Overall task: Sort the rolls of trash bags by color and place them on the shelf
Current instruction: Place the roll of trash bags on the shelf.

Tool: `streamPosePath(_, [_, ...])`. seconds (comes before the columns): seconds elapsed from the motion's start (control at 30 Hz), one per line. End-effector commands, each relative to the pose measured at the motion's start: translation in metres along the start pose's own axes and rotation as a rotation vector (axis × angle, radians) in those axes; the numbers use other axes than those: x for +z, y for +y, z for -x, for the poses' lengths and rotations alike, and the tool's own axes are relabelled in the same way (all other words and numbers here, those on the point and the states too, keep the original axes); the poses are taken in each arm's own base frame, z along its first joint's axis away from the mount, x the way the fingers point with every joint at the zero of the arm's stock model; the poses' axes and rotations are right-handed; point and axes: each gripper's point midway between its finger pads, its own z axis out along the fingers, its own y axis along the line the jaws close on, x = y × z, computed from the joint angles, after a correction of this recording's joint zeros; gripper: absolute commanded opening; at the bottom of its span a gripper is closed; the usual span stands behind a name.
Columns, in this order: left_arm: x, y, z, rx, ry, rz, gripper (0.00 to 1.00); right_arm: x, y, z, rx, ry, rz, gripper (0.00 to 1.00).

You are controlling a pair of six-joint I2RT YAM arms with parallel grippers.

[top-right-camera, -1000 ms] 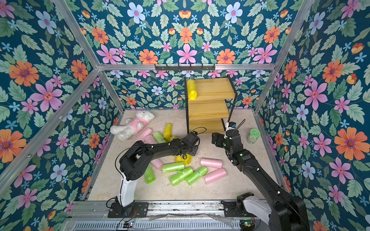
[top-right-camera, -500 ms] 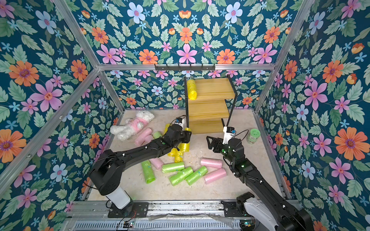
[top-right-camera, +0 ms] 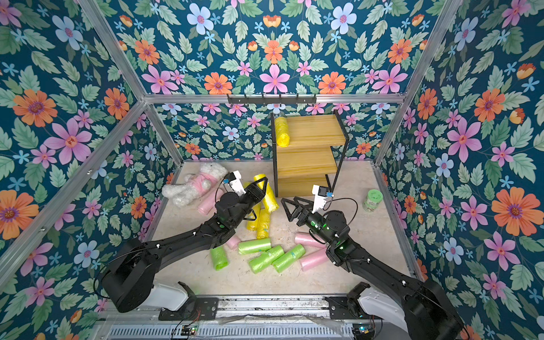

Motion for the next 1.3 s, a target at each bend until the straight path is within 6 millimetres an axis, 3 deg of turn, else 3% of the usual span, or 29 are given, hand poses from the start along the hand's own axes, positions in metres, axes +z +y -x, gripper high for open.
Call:
streamPosePath(0.0, [-0.008, -0.029, 0.022, -0.121, -0.107, -0.120, 0.40, 0.009, 0.023, 0.014, 0.002, -0.060, 0.077, 0.99])
streamPosePath(0.27, [-0.015, -0.034, 0.024, -0.182, -0.136, -0.167, 0.40, 0.035, 0.022, -0.002, 0.014, -0.009, 0.077, 0.98])
streamPosePath(0.57, [-0.018, -0.037, 0.027, -0.198, -0.155, -0.193, 0.39, 0.043, 0.031, -0.020, 0.030, 0.040, 0.143, 0.92])
streamPosePath(0.87, [-0.018, -0.038, 0.026, -0.227, -0.151, -0.216, 0.39, 0.045, 0.032, -0.025, 0.041, 0.045, 0.156, 0.71])
streamPosePath(1.13, [-0.019, -0.042, 0.023, -0.249, -0.131, -0.236, 0.39, 0.053, 0.033, -0.021, 0.029, 0.037, 0.155, 0.66])
streamPosePath(1.27, [-0.019, -0.042, 0.020, -0.260, -0.121, -0.237, 0.39, 0.055, 0.033, -0.019, 0.027, 0.030, 0.153, 0.58])
